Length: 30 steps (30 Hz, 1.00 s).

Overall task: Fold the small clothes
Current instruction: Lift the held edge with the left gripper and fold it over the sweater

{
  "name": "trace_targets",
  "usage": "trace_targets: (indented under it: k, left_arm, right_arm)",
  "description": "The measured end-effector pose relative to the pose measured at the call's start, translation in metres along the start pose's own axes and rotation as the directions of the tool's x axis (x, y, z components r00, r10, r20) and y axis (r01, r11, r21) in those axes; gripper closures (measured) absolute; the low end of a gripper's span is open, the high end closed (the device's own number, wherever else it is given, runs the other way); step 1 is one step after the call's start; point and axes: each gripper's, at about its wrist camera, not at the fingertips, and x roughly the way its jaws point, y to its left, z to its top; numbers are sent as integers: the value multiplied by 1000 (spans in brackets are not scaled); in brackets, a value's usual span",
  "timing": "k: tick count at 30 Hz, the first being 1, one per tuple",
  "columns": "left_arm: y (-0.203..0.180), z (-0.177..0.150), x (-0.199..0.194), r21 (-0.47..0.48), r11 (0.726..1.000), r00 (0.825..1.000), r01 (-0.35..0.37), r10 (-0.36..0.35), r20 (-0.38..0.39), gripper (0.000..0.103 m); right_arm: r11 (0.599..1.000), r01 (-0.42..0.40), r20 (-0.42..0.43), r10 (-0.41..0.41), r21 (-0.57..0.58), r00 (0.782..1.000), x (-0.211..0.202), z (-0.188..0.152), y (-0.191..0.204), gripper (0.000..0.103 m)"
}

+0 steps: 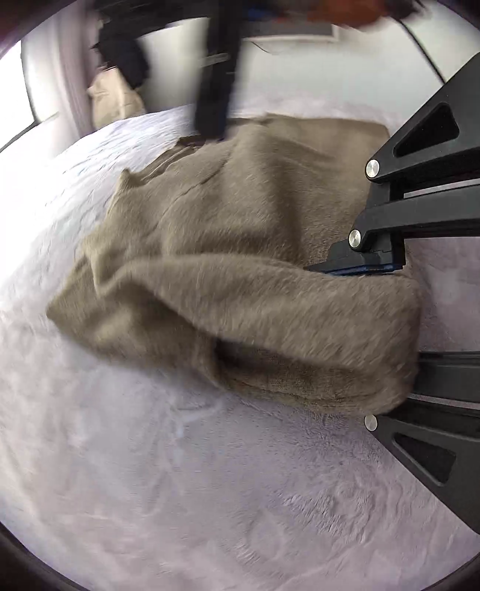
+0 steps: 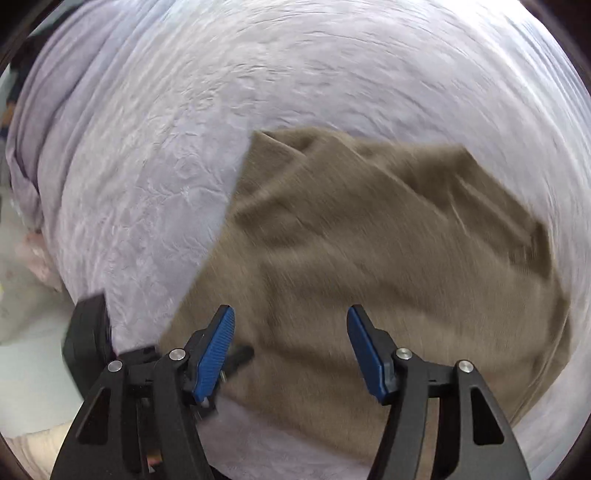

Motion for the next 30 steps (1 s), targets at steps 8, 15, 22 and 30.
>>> trace_targets:
  k: [8,15,22,30]
  left_arm:
    - [-17,3,-11,-52,992,986,-118,123,113,93]
    - [-161,-42,-7,533,624,809,-572,321,493,95]
    - [-175,-76,22,677,375,774,-633,313,551,95]
    - [-180,-77,26,690,334,767,-642,310,562,95]
  right_arm:
    - [937,-181,107,156,298,982,9,-114,-62,36]
    - [872,-289,257,197,395,946,-28,-157,-112,36]
    - [893,-359,287,281,271,916,-92,-96,-132,15]
    - [930,-355,-37,360,100,932,-43,35,-70,9]
